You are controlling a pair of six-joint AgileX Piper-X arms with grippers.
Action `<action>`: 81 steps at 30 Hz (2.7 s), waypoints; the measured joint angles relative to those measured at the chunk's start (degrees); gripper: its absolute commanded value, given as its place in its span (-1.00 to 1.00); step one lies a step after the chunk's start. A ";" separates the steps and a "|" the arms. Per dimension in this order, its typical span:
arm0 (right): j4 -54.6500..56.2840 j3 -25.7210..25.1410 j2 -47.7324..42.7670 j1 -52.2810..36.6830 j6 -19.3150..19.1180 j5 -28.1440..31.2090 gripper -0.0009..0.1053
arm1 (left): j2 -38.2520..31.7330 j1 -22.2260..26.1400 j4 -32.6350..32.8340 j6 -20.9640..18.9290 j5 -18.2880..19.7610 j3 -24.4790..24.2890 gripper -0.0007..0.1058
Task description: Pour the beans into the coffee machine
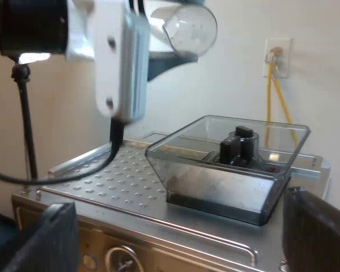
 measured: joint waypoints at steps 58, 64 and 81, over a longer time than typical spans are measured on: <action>12.99 0.00 -6.36 0.00 3.28 -22.84 0.48 | -45.46 11.05 35.75 -74.89 -8.38 30.18 -0.46; 13.41 0.00 -3.03 0.00 4.74 -24.54 0.48 | -50.86 21.09 33.97 -76.55 -0.82 40.00 -0.46; 13.50 0.00 9.14 0.00 8.82 -24.65 0.48 | -53.33 27.28 15.85 -80.04 5.22 64.81 -0.46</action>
